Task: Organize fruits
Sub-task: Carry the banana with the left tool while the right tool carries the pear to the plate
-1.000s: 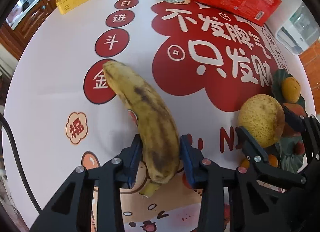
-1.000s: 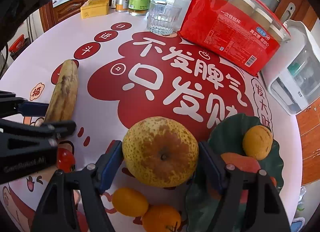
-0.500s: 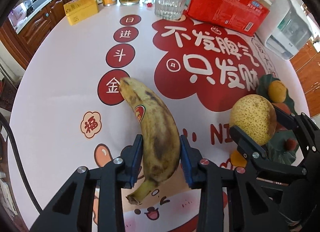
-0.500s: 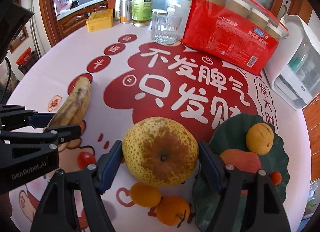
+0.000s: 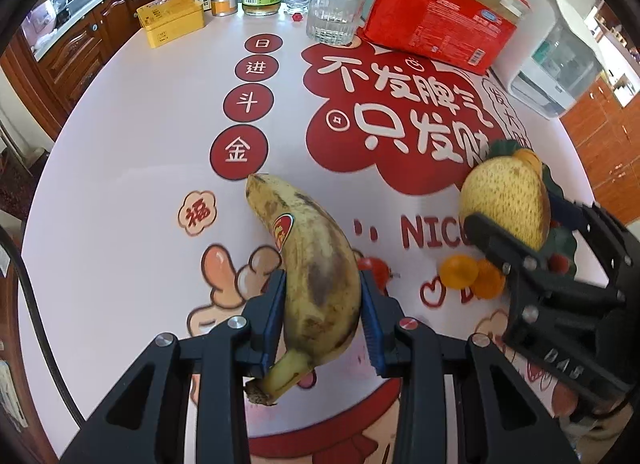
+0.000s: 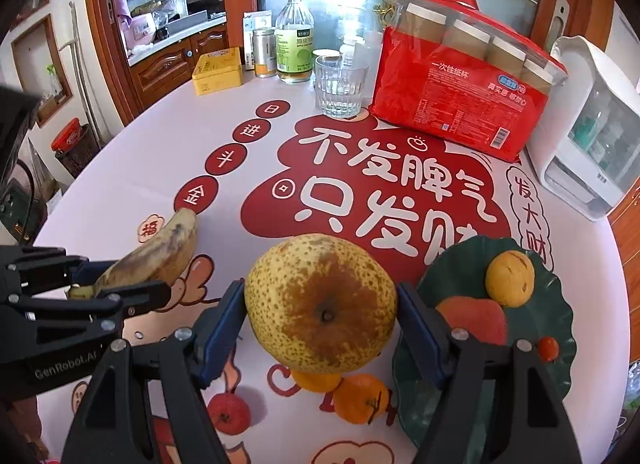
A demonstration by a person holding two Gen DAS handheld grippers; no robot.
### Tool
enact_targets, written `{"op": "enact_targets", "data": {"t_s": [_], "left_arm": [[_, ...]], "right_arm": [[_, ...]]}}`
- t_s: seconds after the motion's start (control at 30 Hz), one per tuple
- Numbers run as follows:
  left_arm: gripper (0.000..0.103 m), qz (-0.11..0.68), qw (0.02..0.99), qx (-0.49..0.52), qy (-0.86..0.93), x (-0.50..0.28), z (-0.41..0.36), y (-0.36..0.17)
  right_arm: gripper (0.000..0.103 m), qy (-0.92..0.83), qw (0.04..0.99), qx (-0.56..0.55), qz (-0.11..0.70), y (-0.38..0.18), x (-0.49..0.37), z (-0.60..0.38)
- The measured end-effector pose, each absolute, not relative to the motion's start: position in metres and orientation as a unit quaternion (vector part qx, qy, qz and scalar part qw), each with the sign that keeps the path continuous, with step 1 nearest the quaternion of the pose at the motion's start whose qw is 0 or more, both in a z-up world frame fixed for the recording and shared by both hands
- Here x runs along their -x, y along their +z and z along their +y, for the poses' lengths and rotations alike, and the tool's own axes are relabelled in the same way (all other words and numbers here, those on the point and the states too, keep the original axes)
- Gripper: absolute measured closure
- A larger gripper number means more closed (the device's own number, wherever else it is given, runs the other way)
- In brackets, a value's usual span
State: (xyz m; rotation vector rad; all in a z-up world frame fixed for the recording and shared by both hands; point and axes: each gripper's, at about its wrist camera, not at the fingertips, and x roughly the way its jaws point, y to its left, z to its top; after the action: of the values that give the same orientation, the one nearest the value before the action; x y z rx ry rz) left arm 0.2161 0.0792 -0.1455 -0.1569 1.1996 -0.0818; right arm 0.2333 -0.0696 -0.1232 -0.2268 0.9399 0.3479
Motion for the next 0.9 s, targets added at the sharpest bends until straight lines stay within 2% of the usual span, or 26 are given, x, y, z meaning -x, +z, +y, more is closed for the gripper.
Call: {"op": "enact_targets", "data": {"t_s": [0.4,0.67,0.9], "left_arm": [[0.070,0.520,0.851,0.027,-0.069,-0.182,0.048,-0.095],[0.069,0.471,0.872,-0.008,-0.133,-0.176,-0.006,-0.046],[0.069,0.448,0.872,-0.032,-0.193,-0.176,-0.064,-0.026]], "right_arm": [[0.028,0.164,0.886,0.085,0.426,-0.094,-0.208,-0.089],[0.028,0.132,0.904,0.050,0.403,-0.065,-0.192,-0.130],[0.028,0.075,0.918,0.024,0.389,-0.049,-0.187,-0.185]]}}
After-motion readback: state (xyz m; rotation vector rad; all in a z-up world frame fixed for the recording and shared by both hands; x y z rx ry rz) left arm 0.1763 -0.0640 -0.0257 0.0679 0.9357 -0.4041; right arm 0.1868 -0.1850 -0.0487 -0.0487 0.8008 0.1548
